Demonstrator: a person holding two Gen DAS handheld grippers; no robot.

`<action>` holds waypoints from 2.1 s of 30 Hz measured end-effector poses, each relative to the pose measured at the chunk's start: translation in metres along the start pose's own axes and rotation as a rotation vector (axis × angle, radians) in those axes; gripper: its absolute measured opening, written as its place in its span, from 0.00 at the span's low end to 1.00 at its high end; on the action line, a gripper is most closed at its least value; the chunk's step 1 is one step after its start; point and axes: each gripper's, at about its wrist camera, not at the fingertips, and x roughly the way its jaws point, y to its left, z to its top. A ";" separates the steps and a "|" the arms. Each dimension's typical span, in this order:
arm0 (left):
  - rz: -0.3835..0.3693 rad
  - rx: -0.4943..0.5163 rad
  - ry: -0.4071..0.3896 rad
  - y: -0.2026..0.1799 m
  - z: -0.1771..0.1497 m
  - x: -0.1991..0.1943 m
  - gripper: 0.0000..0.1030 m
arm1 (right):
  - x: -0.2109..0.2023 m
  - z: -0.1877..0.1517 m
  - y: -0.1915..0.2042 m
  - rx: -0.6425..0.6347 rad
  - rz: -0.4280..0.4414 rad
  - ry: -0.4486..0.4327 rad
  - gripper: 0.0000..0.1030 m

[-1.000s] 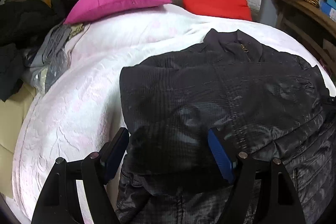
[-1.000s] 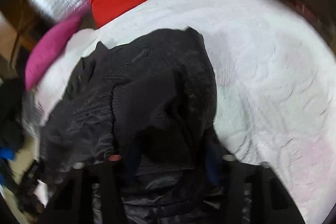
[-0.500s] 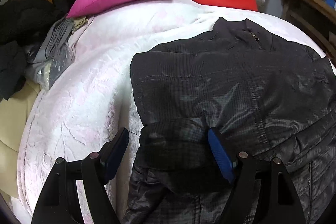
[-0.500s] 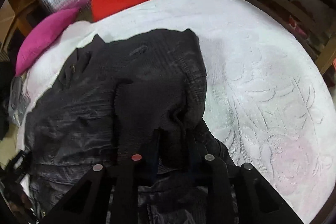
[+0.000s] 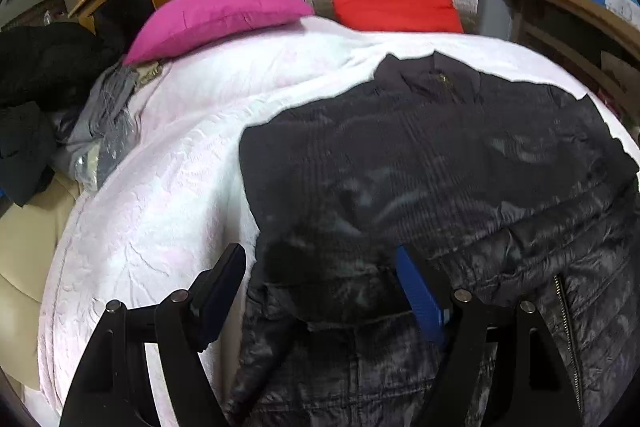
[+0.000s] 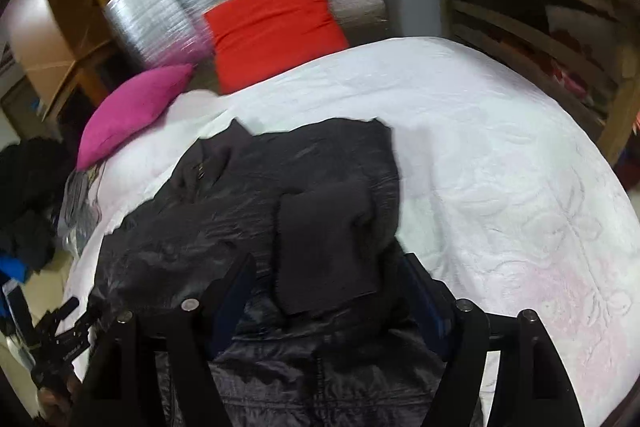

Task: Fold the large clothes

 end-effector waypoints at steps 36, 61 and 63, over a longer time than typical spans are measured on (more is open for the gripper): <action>0.053 -0.006 -0.023 -0.022 -0.006 0.014 0.86 | 0.049 -0.032 0.072 -0.153 -0.011 0.151 0.67; 0.035 -0.009 -0.017 -0.021 -0.001 0.024 0.87 | 0.044 -0.028 0.098 -0.223 -0.117 0.035 0.66; 0.033 -0.010 -0.017 -0.021 -0.001 0.024 0.87 | 0.054 -0.030 0.097 -0.223 -0.125 0.067 0.66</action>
